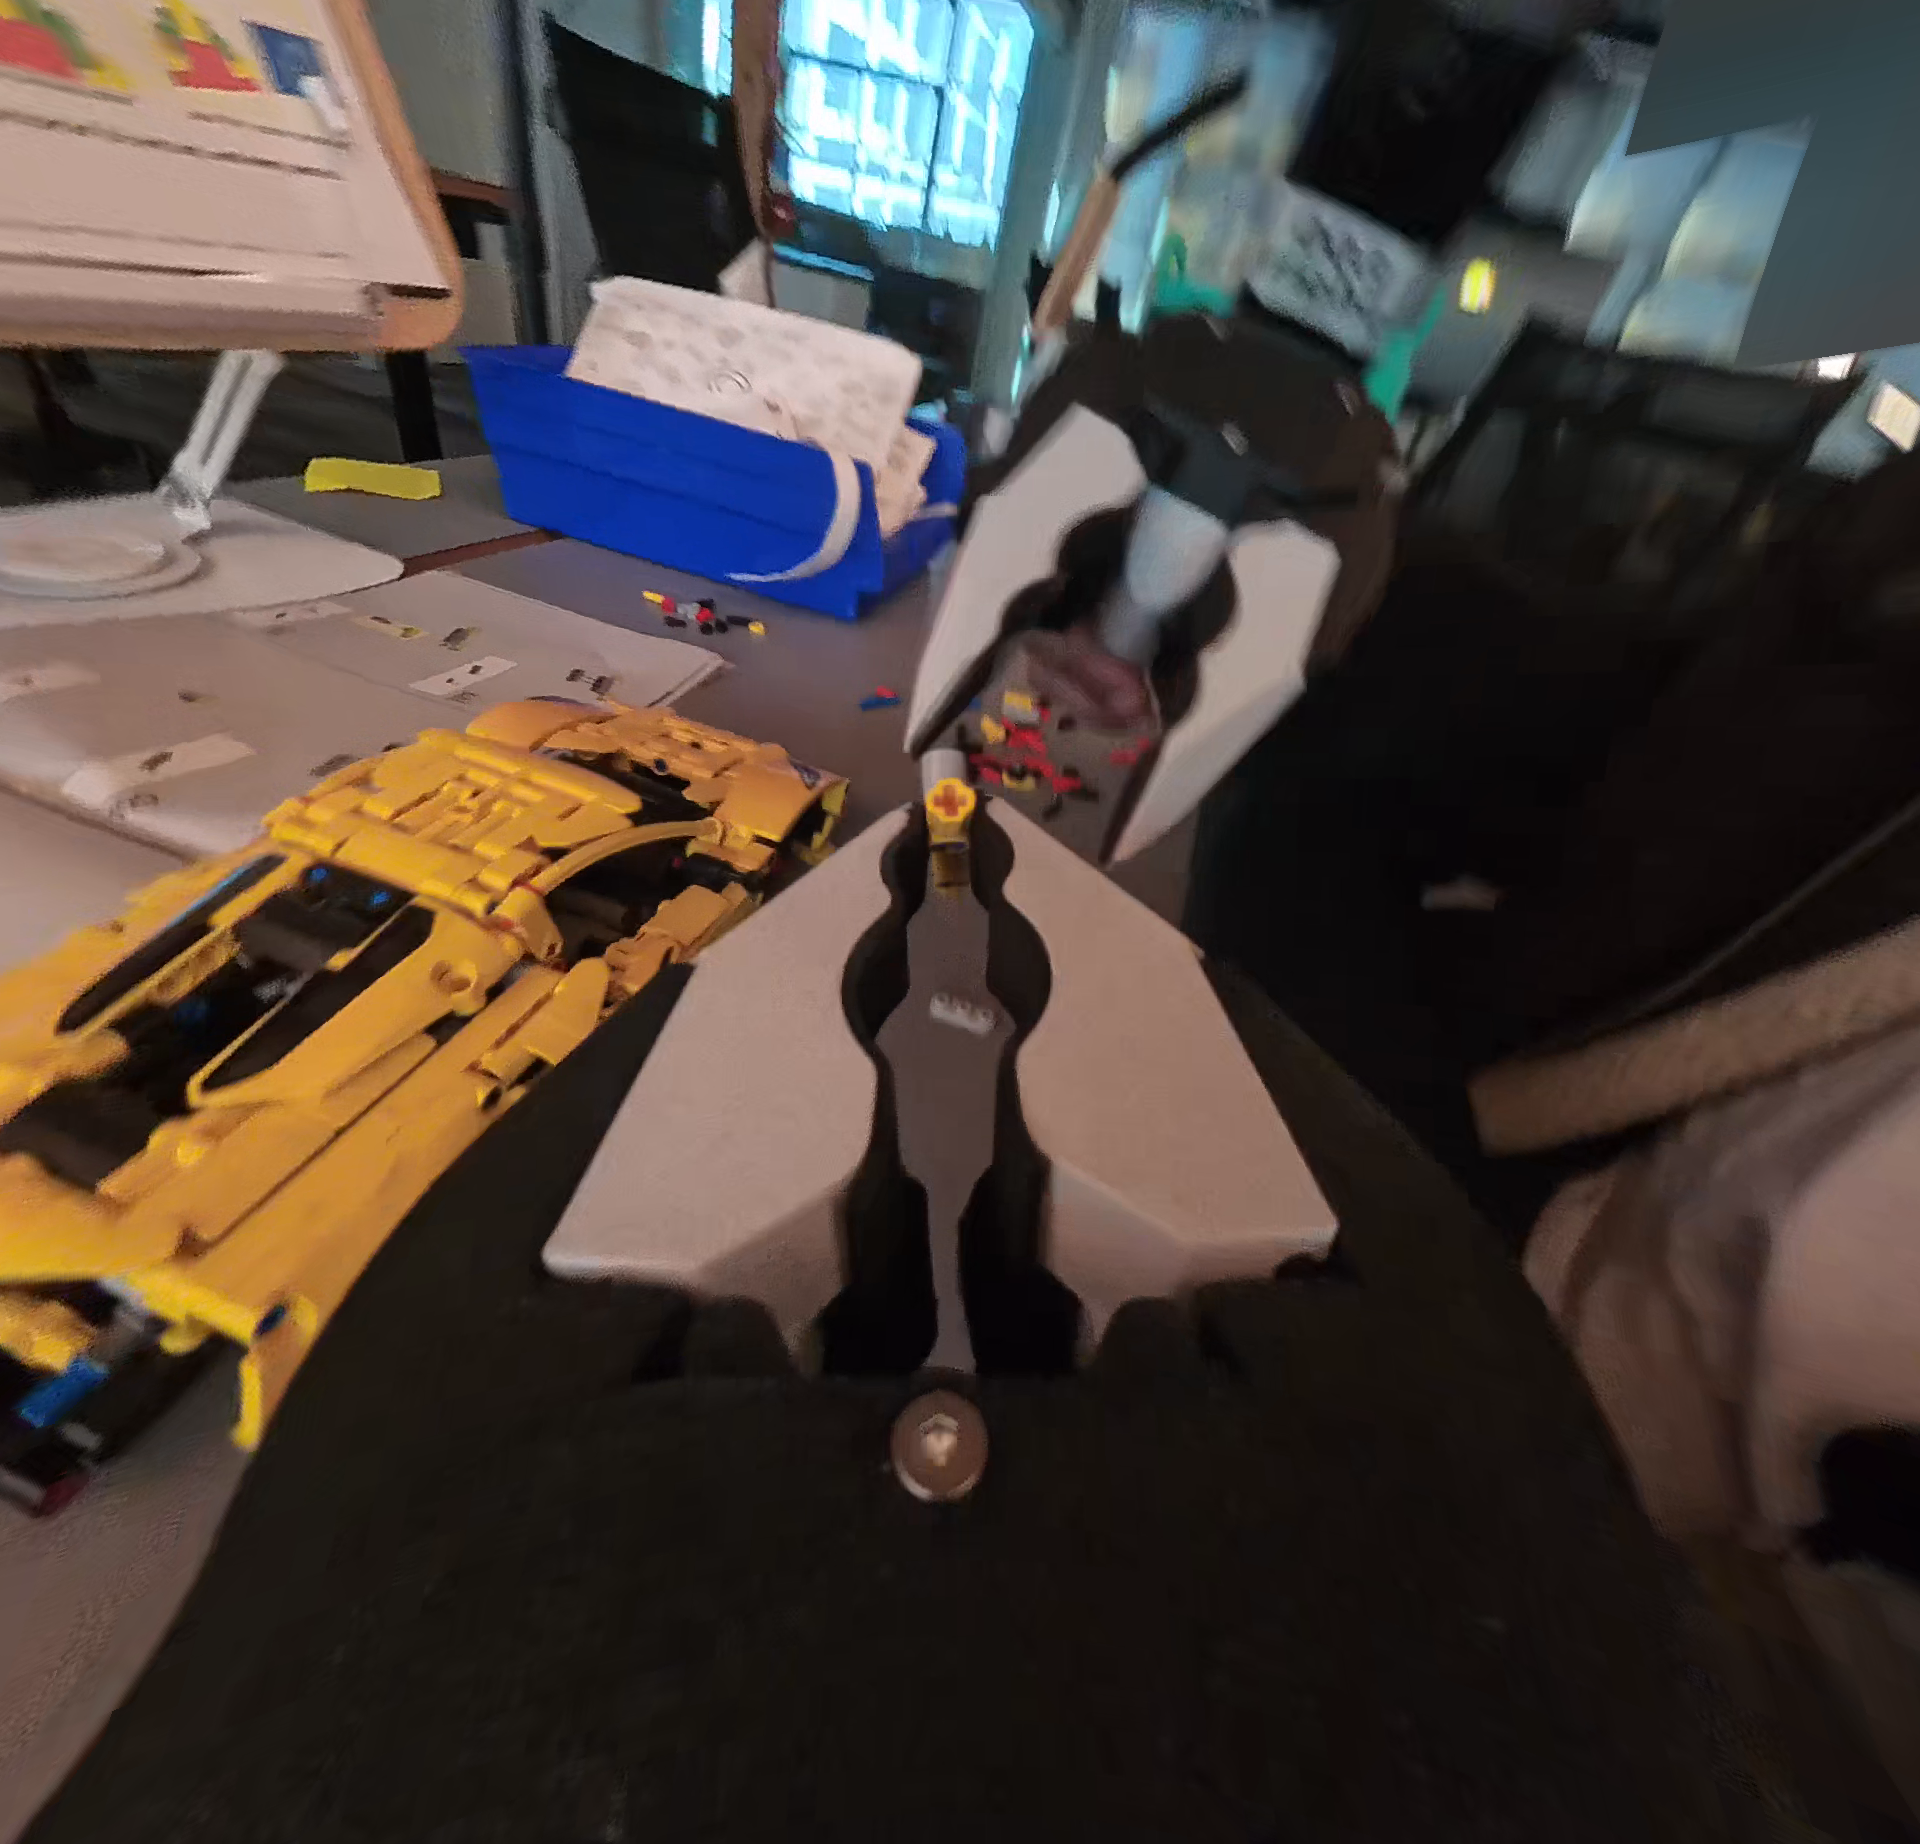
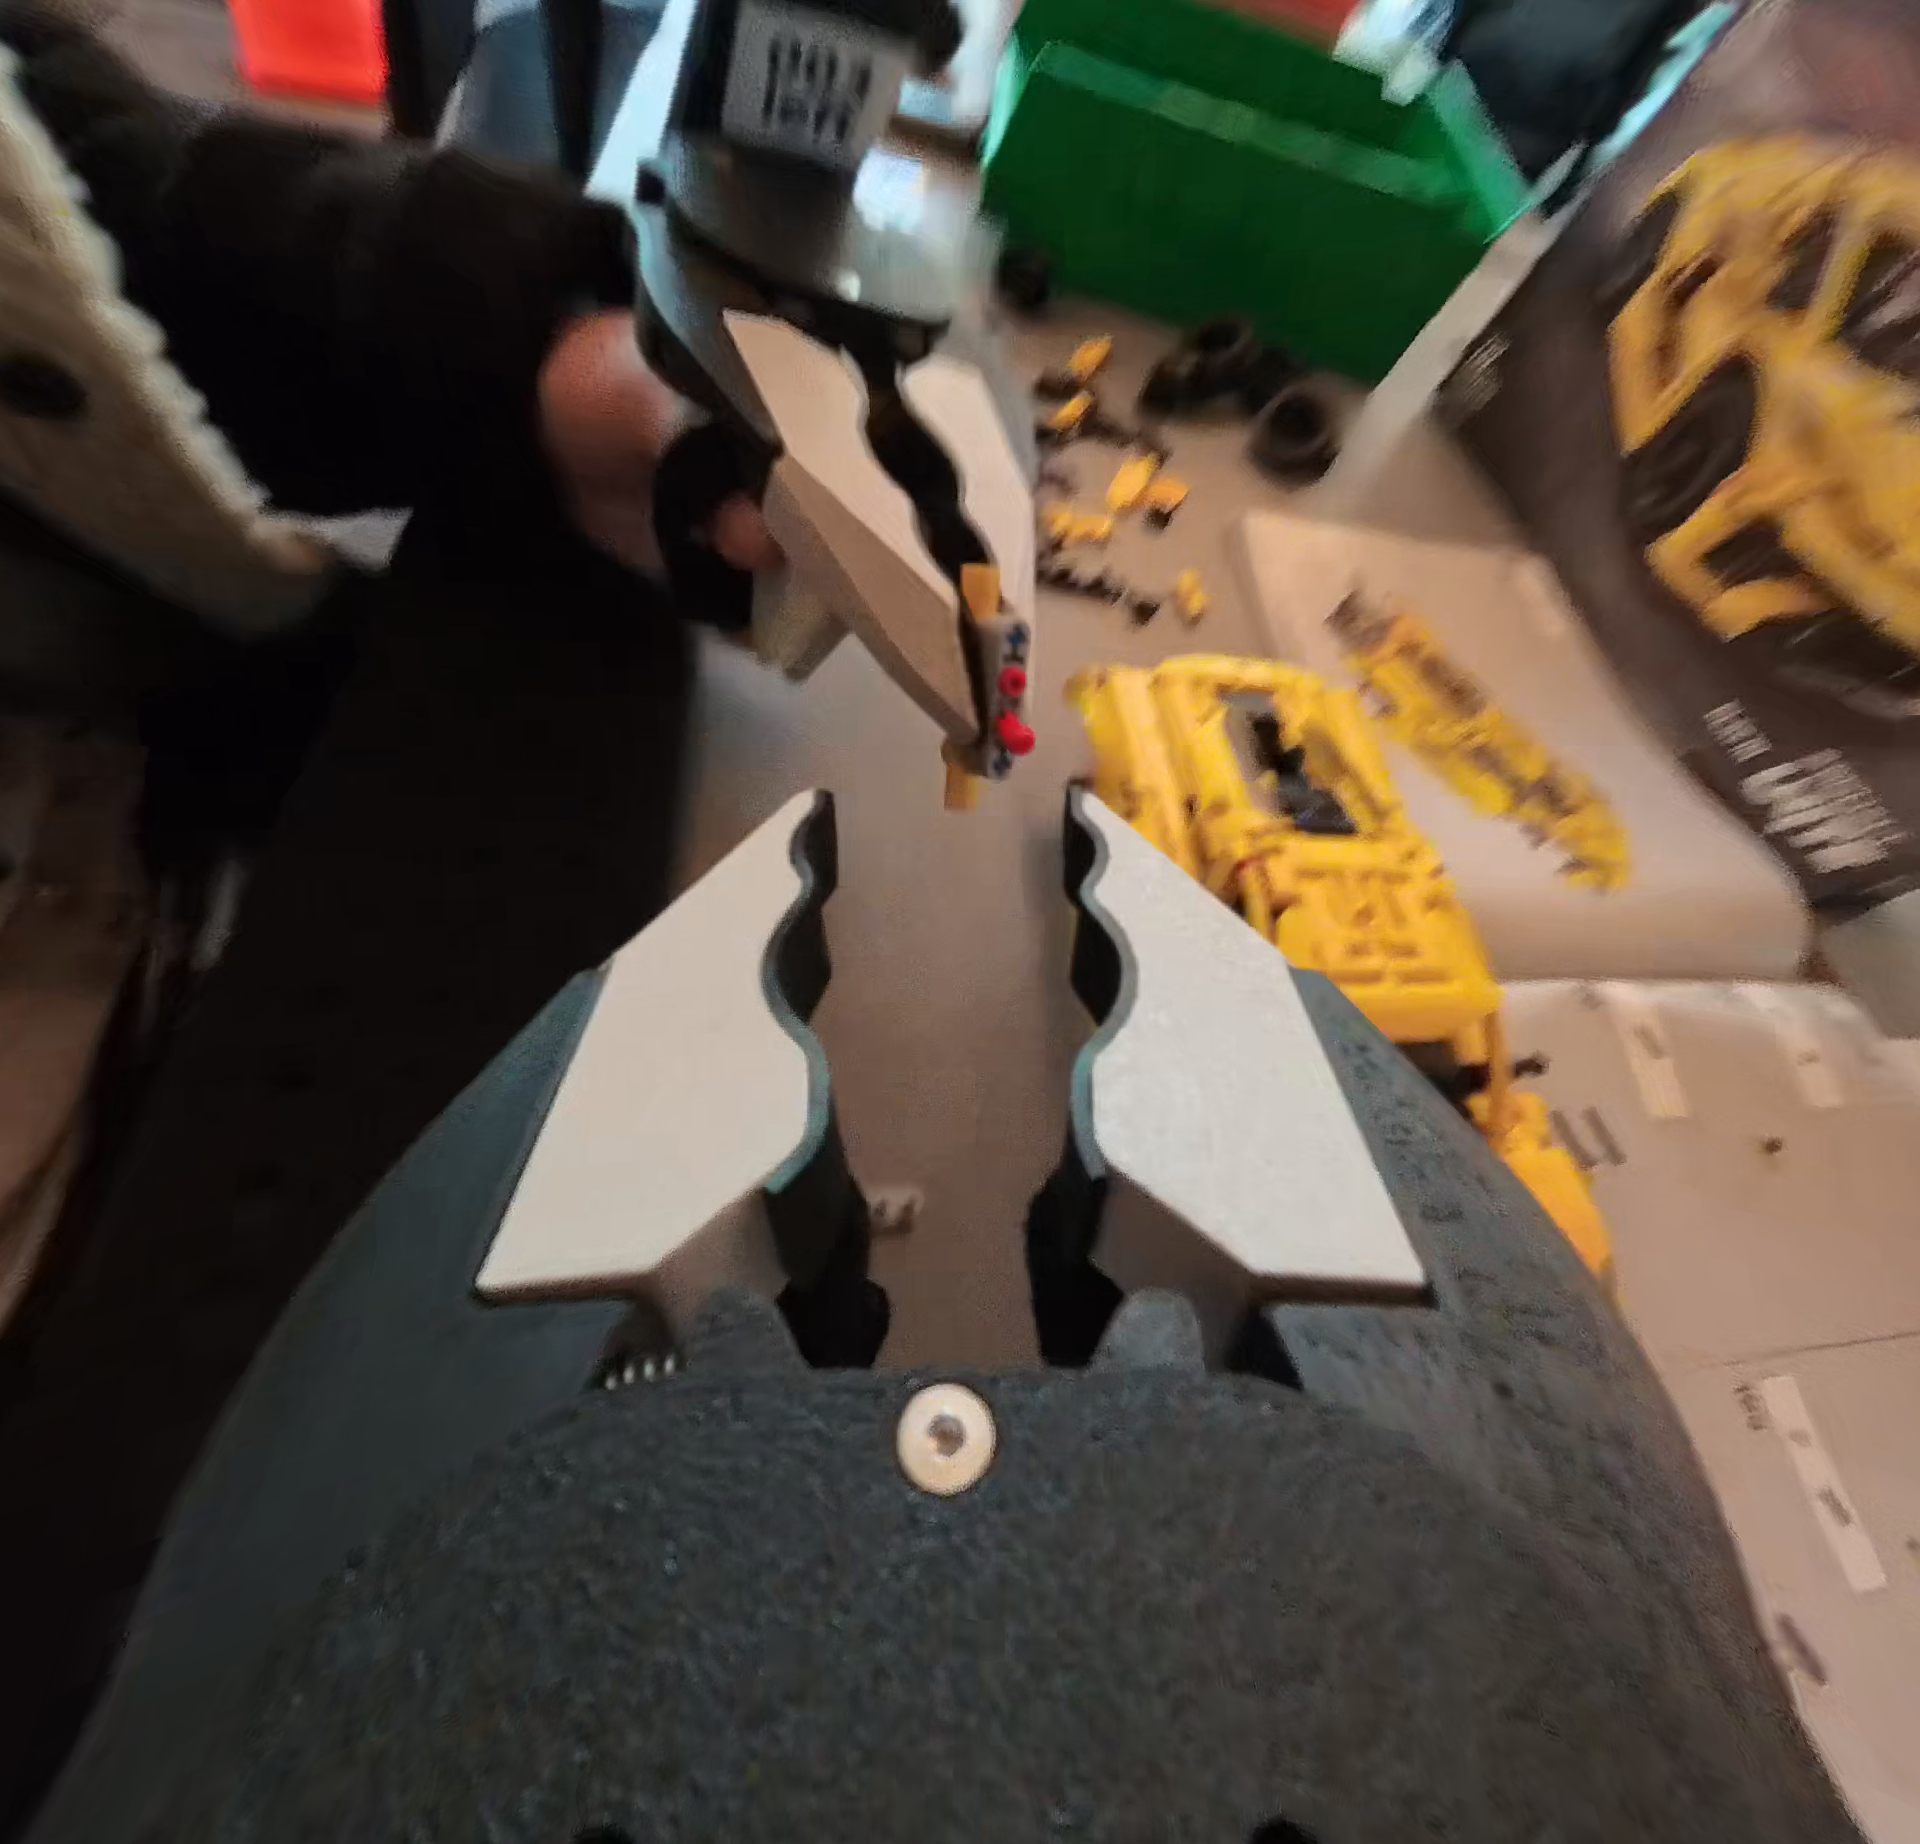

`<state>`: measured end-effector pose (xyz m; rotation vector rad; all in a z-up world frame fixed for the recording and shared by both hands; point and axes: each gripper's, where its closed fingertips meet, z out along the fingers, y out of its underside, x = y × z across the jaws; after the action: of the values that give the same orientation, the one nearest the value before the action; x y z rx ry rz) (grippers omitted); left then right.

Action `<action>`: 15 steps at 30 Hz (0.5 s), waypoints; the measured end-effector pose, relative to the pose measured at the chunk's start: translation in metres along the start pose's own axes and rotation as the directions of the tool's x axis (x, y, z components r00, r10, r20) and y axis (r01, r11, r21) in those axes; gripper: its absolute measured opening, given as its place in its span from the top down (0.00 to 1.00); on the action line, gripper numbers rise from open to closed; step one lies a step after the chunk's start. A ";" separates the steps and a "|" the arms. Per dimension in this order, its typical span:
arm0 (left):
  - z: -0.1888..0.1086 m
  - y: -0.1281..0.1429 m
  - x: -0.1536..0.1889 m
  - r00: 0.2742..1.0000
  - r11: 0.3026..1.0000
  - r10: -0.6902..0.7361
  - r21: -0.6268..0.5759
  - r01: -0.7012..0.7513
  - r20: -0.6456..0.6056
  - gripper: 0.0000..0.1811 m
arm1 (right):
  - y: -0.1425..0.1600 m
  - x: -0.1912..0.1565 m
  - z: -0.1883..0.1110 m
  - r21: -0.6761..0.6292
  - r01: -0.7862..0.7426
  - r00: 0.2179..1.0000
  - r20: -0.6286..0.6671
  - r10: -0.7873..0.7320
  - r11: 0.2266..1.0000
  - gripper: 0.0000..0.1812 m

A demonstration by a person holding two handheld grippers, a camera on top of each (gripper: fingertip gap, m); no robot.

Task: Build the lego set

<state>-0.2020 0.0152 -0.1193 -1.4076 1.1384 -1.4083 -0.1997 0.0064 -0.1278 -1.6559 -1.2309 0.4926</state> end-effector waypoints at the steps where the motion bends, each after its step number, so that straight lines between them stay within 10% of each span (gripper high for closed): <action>1: -0.003 -0.006 -0.004 0.997 0.996 -0.081 0.042 0.082 -0.008 0.96 | -0.008 0.005 0.004 0.044 0.031 0.997 -0.077 -0.027 0.999 0.77; 5: -0.012 -0.021 -0.013 0.930 0.913 -0.351 0.180 0.366 -0.108 0.96 | -0.042 0.021 0.012 0.156 0.191 0.903 -0.415 -0.111 0.969 0.82; 15: -0.019 -0.028 -0.020 0.855 0.814 -0.481 0.264 0.518 -0.195 0.96 | -0.039 0.030 0.025 0.089 0.242 0.856 -0.489 -0.169 0.966 0.82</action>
<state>-0.2186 0.0423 -0.0962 -1.4652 0.5841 -1.9701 -0.2261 0.0446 -0.0981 -1.3862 -0.9573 0.0273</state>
